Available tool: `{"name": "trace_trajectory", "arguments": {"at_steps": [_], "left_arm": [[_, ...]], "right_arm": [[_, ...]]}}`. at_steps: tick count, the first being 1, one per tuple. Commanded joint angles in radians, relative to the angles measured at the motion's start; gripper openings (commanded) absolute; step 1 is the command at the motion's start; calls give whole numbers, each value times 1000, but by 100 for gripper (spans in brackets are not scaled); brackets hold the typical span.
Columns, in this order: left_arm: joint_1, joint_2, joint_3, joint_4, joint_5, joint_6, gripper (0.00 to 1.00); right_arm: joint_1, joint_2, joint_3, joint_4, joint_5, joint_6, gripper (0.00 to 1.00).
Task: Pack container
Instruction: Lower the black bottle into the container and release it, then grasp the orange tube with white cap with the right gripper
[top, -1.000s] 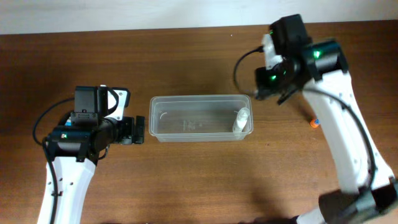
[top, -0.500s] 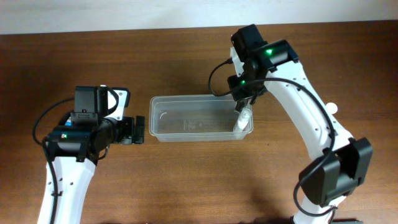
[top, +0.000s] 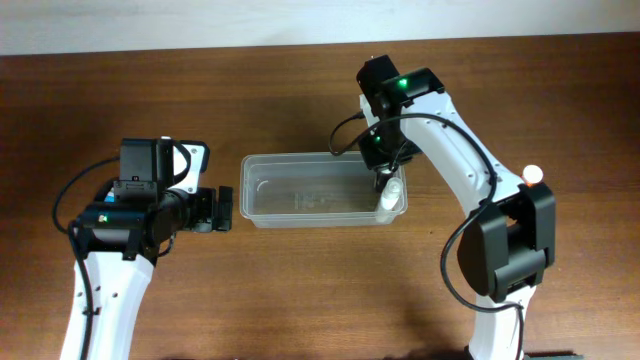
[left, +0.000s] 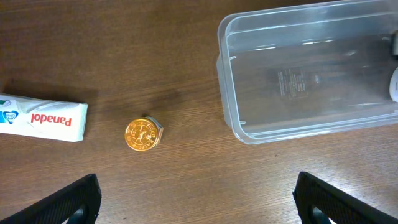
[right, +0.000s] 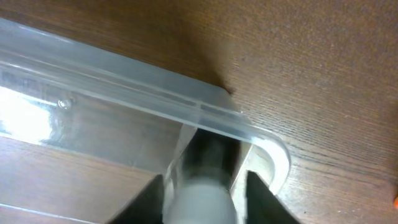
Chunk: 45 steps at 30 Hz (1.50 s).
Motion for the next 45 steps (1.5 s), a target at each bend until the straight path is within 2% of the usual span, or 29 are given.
{"name": "trace_trajectory", "arguments": {"at_steps": [1,5,9,13,15,18,24,30,38,42,45], "left_arm": [[6,3,17,-4,15,-6,99],[6,3,17,-8,15,-6,99],[6,3,17,-12,14,-6,99],[6,3,17,-12,14,-6,99],[6,3,17,-12,14,-6,99],[6,3,17,-12,15,-6,99],[6,3,17,-12,14,-6,99],[6,4,17,-12,14,-6,99],[6,5,17,-12,15,-6,99],[6,5,17,-12,15,-6,99],[6,5,17,-12,15,-6,99]], "right_arm": [[5,1,0,0,8,-3,45],[4,-9,4,-2,9,-3,50],[-5,-91,57,-8,11,-2,54],[-84,-237,112,-13,119,148,66],[-146,-283,112,-19,142,199,72],[-316,-323,112,-74,137,269,78],[-600,-304,34,-133,60,275,82],[-693,-304,-163,-35,50,230,83],[-695,-304,-433,192,31,222,82],[-695,-304,-468,246,31,215,75],[-695,-304,-468,246,31,215,61]]}}
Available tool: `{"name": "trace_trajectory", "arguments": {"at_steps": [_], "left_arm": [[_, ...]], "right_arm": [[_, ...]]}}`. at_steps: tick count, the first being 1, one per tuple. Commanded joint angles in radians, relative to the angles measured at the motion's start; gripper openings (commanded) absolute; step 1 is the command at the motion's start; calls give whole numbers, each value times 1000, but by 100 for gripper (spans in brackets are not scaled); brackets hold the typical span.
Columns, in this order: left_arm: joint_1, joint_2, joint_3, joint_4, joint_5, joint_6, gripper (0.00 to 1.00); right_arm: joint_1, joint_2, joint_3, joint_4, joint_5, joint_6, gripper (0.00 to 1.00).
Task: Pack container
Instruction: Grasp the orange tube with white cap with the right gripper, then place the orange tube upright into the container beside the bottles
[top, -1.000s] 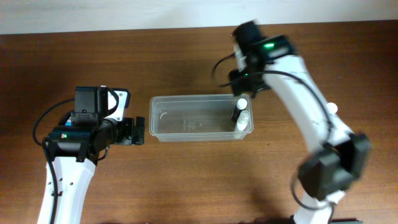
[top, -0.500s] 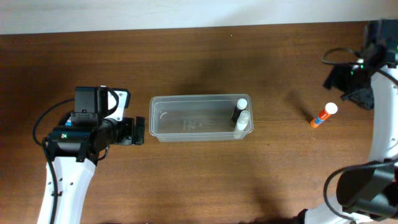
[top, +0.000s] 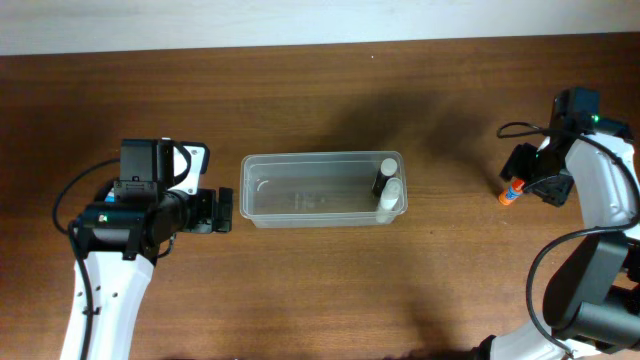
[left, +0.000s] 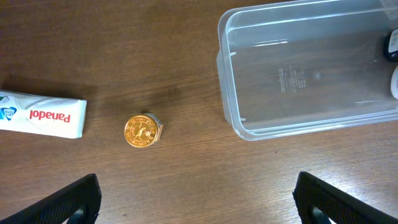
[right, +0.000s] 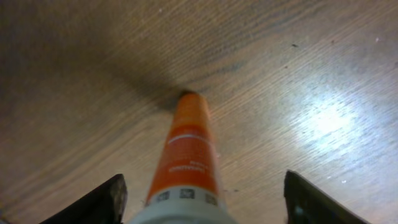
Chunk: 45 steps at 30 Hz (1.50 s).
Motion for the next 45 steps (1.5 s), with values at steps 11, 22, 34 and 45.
{"name": "trace_trajectory", "arguments": {"at_steps": [11,22,34,45], "left_arm": [[6,4,17,0,15,-6,99],[6,4,17,-1,15,-6,99],[6,4,17,0,15,-6,99],[6,4,17,-1,15,-6,99]], "right_arm": [[-2,-6,-6,-2,-3,-3,24],[101,-15,187,-152,-6,-49,12],[517,-89,649,-489,-6,-161,11],[808,-13,625,-441,1,-161,12]]}}
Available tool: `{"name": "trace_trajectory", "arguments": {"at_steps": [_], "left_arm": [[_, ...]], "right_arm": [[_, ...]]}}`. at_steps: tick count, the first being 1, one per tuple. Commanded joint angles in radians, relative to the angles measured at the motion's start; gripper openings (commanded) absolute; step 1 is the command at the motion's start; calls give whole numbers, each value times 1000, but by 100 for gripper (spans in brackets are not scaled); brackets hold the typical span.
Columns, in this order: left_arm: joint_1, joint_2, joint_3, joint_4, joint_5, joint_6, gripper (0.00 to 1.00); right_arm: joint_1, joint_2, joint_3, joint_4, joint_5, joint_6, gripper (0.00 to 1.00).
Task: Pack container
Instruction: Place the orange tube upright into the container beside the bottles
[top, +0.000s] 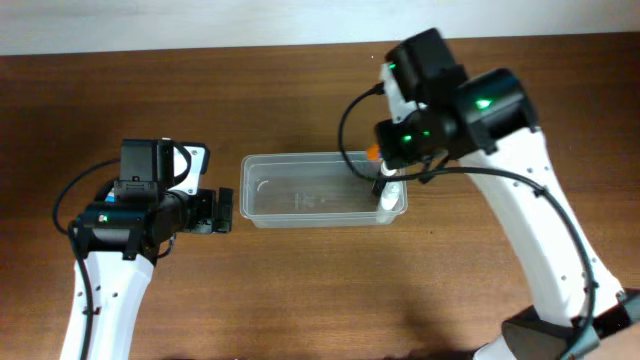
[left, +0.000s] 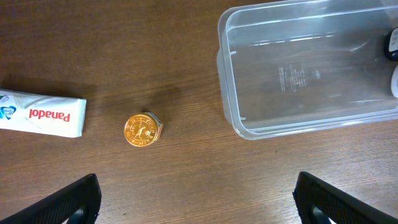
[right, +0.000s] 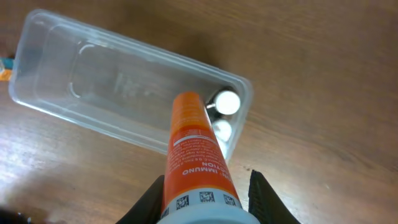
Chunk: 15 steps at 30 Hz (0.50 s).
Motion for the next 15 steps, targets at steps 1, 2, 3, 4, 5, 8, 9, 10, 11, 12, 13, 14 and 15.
{"name": "trace_trajectory", "arguments": {"at_steps": [1,2,3,4,5,8,9,10,11,12,13,14,15], "left_arm": [[6,4,17,2,15,-6,99],[6,4,17,2,15,-6,99],[6,4,17,2,15,-6,99],[6,4,17,2,15,-6,99],[6,4,17,2,15,-6,99],[6,4,17,2,15,-6,100],[6,4,17,2,15,-6,100],[6,4,17,2,14,-6,99],[6,4,17,2,15,-6,99],[6,4,17,2,15,-6,99],[6,4,17,2,15,-6,99],[6,4,17,2,14,-6,99],[6,4,17,2,14,-6,99]], "right_arm": [[41,71,-19,17,5,-2,12],[45,92,-24,25,5,0,12],[45,105,-25,28,5,0,12],[45,123,-25,30,5,0,12],[45,137,-25,32,5,0,12],[43,192,-25,43,6,0,12],[43,211,-25,47,10,0,11],[43,228,-25,51,25,1,12],[43,250,-25,55,48,11,12],[43,267,-25,55,63,20,11],[40,278,-25,56,66,20,12],[35,291,-25,60,67,21,12],[28,304,-25,66,70,33,11]]}}
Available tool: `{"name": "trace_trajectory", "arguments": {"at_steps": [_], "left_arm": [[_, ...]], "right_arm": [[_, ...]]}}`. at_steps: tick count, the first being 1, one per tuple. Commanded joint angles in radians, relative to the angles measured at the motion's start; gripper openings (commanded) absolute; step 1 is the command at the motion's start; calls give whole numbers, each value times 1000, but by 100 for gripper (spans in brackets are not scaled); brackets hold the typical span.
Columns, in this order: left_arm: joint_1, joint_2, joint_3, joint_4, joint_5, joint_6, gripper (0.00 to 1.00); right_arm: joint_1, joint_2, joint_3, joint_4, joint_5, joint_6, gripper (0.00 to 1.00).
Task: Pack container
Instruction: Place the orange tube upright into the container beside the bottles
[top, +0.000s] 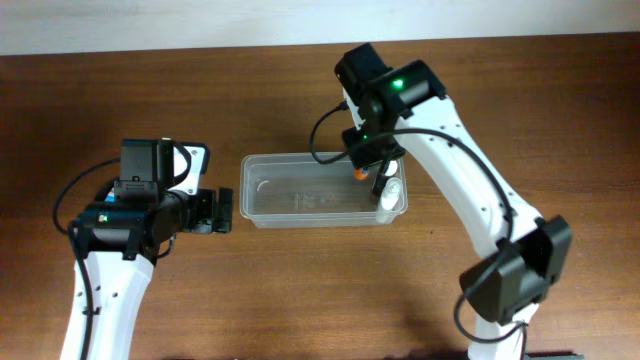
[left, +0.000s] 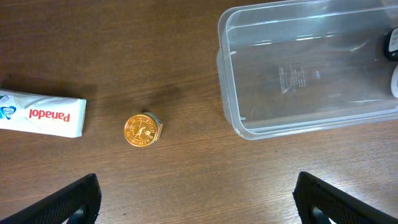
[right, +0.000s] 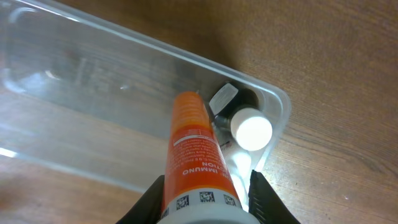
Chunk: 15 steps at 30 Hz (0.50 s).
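Note:
The clear plastic container (top: 255, 205) lies at the table's middle. At its right end stand a dark bottle (right: 233, 99) with a white tag and a white-capped bottle (right: 252, 129). My right gripper (right: 202, 186) is shut on an orange tube (right: 194, 146), nose pointing down into the container just left of the two bottles; overhead only the orange tip (top: 360, 172) shows. My left gripper (left: 198, 199) stands open over bare wood, left of the container (left: 231, 118). A gold-lidded jar (left: 143, 131) and a white Panadol box (left: 43, 115) lie on the table beyond it.
The right arm (top: 460, 140) reaches over the container's right end from the right side of the table. The left arm (top: 130, 215) sits to the container's left, hiding the jar and the box in the overhead view.
My right gripper, still holding the orange tube, has moved lower and closer over the container's right end, so the tube's nose now sits beside the two bottles. The left arm is unchanged.
My right gripper was first down in the container's right end at a white bottle. Then it was at the far right of the table, open around the orange tube. Later it held the tube above the container, and now low inside its right end.

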Motion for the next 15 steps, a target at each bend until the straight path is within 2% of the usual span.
{"name": "trace_trajectory", "arguments": {"at_steps": [1,15], "left_arm": [[6,4,17,2,14,-6,99],[6,4,17,2,14,-6,99]], "right_arm": [[-15,40,-4,16,37,30,11],[-52,144,-6,41,34,29,11]]}}
